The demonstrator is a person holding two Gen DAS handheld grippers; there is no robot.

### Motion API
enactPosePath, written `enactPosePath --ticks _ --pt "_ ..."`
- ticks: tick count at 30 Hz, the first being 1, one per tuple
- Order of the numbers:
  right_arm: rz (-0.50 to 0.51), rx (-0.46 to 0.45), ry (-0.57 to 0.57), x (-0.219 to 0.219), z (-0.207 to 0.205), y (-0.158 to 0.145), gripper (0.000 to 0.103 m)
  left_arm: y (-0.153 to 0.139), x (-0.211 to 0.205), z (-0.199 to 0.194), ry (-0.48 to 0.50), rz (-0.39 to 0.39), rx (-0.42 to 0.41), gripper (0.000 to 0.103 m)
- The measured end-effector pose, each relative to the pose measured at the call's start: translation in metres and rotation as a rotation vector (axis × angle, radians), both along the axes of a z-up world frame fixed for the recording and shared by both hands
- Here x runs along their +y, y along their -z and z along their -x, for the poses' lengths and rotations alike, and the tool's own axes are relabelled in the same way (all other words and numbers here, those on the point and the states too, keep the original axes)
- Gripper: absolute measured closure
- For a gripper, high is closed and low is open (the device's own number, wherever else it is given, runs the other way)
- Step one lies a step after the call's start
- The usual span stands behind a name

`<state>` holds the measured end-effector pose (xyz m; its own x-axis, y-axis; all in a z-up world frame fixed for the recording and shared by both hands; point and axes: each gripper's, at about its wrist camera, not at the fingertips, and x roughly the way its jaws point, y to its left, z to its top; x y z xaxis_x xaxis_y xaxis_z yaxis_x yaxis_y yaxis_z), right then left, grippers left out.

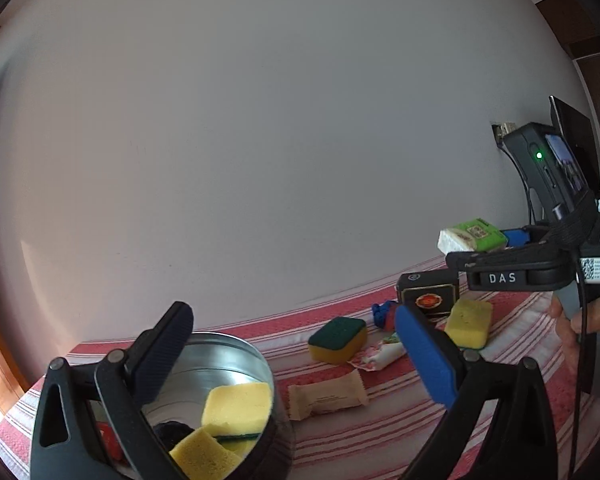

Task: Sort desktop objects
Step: 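Grasp the green tissue pack with the right tool while the left tool grasps the yellow sponge block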

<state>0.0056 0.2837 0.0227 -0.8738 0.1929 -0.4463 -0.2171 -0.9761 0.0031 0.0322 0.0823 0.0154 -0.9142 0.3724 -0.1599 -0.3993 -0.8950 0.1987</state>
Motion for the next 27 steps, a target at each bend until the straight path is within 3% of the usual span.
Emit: enactPosePath --ticks 4,8,11,14,18,24,27 --pt "-0.106 0.082 0.175 0.016 -0.013 -0.013 0.032 -0.003 0.038 0.009 0.081 -0.019 -0.110 0.001" --pt "-0.104 0.115 0.305 0.039 -0.025 -0.021 0.032 0.009 0.088 0.022 0.066 0.053 -0.169 0.001" --pt "-0.135 0.127 0.390 0.049 -0.033 -0.024 0.032 0.027 0.123 0.036 0.115 0.121 -0.266 0.001" --pt "-0.105 0.122 0.397 0.055 -0.033 -0.024 0.032 0.042 0.153 0.044 0.193 0.202 -0.327 0.008" --pt "-0.095 0.134 0.416 0.055 -0.042 -0.030 0.032 0.045 0.183 0.045 0.222 0.270 -0.296 0.008" --pt "-0.025 0.124 0.463 0.060 -0.046 -0.027 0.032 0.069 0.213 0.083 0.238 0.328 -0.540 0.011" --pt "0.001 0.116 0.494 0.065 -0.047 -0.024 0.032 0.076 0.218 0.087 0.227 0.337 -0.593 0.014"
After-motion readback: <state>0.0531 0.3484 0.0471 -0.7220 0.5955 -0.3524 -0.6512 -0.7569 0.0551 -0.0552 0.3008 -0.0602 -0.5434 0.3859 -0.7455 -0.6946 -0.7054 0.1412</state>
